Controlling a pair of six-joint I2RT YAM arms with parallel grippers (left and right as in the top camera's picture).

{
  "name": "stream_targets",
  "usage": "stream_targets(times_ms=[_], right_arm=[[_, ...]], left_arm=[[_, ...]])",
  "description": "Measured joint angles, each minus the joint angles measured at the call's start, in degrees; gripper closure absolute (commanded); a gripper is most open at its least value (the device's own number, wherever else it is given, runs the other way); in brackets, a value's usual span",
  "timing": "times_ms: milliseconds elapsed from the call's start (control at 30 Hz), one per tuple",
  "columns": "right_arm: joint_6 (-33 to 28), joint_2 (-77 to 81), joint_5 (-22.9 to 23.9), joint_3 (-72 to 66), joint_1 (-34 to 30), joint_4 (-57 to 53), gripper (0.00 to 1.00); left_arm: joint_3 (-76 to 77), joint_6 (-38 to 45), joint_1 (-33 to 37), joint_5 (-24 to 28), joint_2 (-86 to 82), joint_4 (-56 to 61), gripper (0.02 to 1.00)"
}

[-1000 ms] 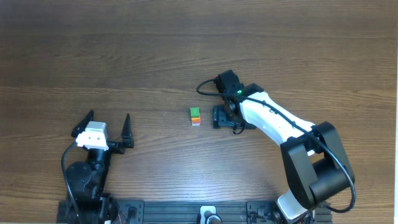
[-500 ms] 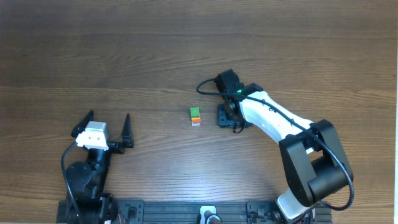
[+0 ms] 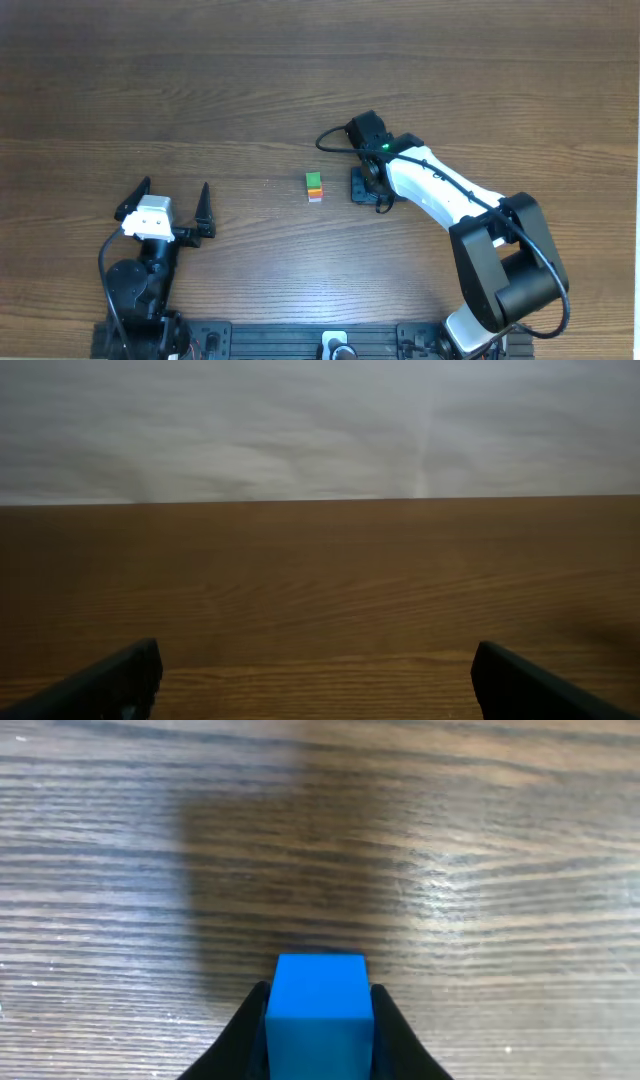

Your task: Stack Cubes

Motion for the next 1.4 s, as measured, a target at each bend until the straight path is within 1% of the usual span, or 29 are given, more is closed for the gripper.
stream_targets(times_ms=[100,200,367,433,600,767,867,1033,1400], right_arm=[[-0.09,-0.11,1.36,0.92,0.00,-5.03,0.901],[-0.09,-0.87,2.03,4.96,0.00,-12.74,0.906],[-0.11,-3.78,3.02,19.43,1.81,-21.40,0.923],[-0.02,-4.42,3.08,24.50,4.04,-22.14,0.934],[1.99,-4.48,3.08,30.64,9.66,-24.48,0.947],[5.55,-1.86,3.76,34.56,13.14,-29.11,0.956],[8.83,2.05,3.96,36.79,15.47,-30.97,0.972],[11.47,4.04,3.15,36.87,16.76,-31.04,0.982],[13.66,7.02,1.49,37.16,17.38,-30.86,0.989]], left_arm=[[0.00,0.00,0.00,0.00,0.00,0.00,0.018],[0.00,0.00,0.00,0.00,0.00,0.00,0.018],[0.00,0.00,0.00,0.00,0.00,0.00,0.018],[0.00,0.00,0.00,0.00,0.00,0.00,0.018],[0.00,0.00,0.00,0.00,0.00,0.00,0.018],[0.00,0.00,0.00,0.00,0.00,0.00,0.018],[0.00,0.00,0.00,0.00,0.00,0.00,0.018],[0.00,0.00,0.00,0.00,0.00,0.00,0.018],[0.00,0.00,0.00,0.00,0.00,0.00,0.018]])
